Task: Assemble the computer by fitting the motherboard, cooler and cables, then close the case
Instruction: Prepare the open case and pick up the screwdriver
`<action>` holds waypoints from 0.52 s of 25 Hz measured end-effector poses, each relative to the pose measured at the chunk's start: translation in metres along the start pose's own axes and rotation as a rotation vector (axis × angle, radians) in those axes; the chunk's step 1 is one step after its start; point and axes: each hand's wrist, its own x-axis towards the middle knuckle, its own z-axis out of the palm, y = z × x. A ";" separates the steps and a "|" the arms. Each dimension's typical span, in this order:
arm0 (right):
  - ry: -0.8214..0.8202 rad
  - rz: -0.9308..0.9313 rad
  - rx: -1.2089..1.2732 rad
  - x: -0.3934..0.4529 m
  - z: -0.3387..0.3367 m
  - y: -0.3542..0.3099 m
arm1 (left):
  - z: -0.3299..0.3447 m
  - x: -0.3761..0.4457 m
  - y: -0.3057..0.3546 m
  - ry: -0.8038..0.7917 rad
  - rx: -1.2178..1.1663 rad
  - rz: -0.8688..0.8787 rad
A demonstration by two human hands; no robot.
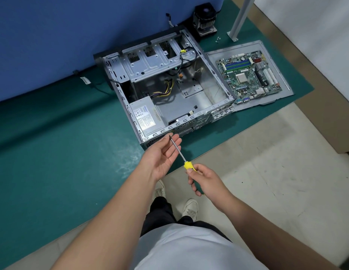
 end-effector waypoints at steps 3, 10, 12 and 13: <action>0.008 -0.003 -0.010 0.002 0.002 -0.001 | 0.000 0.000 0.002 0.019 -0.004 0.012; 0.021 0.001 0.019 0.005 0.005 0.000 | 0.003 0.001 0.006 0.044 0.044 0.014; 0.025 0.000 0.024 0.005 0.006 0.001 | 0.003 0.000 0.006 0.054 0.055 0.019; 0.029 0.000 0.025 0.006 0.006 0.001 | 0.004 0.000 0.006 0.059 0.059 0.025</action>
